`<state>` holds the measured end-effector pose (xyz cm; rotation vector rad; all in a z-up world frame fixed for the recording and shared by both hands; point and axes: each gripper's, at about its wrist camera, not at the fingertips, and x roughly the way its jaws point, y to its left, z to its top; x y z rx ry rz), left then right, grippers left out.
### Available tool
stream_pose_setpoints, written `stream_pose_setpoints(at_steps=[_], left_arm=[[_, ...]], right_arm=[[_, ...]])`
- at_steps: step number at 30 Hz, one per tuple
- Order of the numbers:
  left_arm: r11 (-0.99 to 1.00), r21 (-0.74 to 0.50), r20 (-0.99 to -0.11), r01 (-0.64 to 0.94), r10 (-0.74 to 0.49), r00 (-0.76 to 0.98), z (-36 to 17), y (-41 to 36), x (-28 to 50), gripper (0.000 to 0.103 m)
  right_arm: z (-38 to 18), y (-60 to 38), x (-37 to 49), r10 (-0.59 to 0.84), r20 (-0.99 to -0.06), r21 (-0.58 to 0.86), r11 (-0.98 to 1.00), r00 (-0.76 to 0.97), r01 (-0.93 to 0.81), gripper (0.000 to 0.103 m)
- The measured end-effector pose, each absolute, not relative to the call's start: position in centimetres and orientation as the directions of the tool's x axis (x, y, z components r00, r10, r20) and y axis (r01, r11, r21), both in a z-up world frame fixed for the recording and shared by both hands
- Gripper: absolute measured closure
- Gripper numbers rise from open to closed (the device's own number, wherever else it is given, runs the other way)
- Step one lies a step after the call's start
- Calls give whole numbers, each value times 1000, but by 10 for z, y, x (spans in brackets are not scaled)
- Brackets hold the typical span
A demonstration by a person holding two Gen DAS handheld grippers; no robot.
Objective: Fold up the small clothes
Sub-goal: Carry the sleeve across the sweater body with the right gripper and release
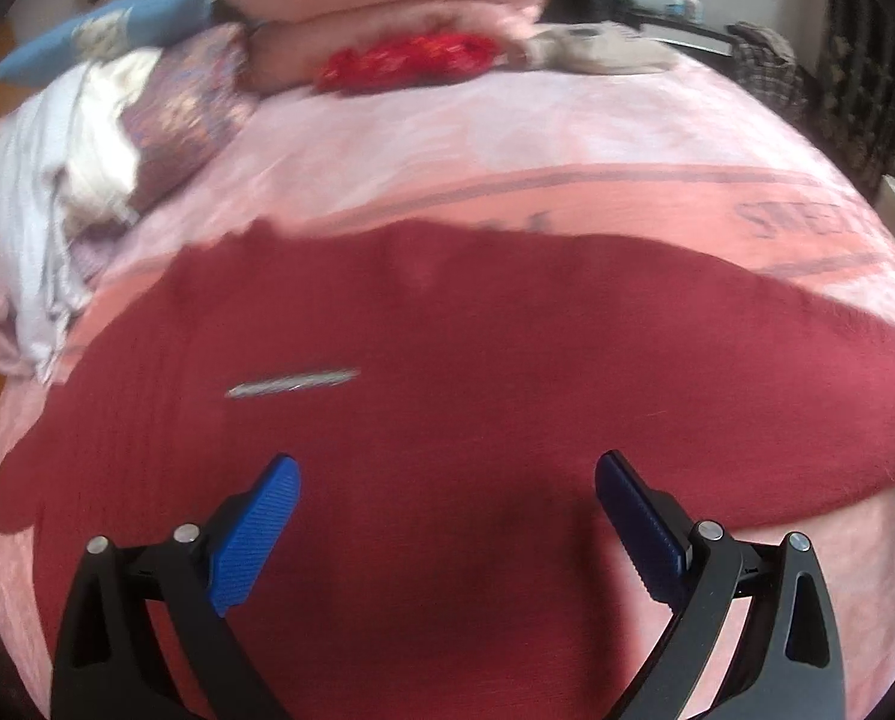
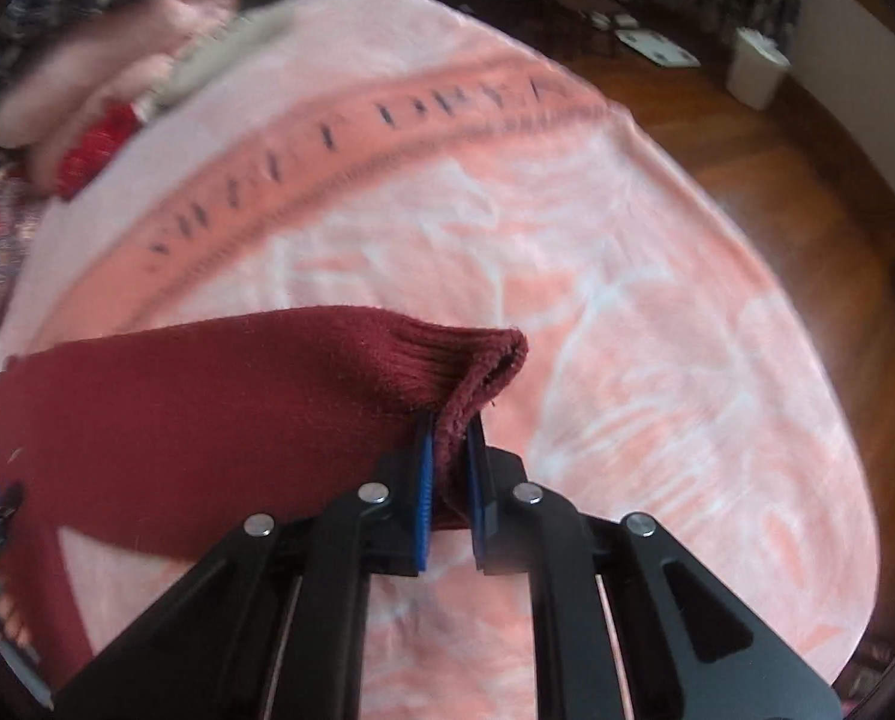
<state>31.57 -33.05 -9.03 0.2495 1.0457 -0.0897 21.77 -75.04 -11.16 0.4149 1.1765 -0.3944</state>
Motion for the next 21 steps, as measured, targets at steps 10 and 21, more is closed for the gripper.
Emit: stream_pose_setpoints(at_steps=[10, 21], left_arm=[[995, 75, -888, 62, 38, 458, -84, -208, 334, 4], [998, 38, -900, 55, 10, 435, -66, -123, 340, 4]], right_arm=[[-34, -665, 249, -159, -885, 7, 935, 438, 355, 94], [3, -404, 314, 97, -876, 0, 979, 471, -203, 94]])
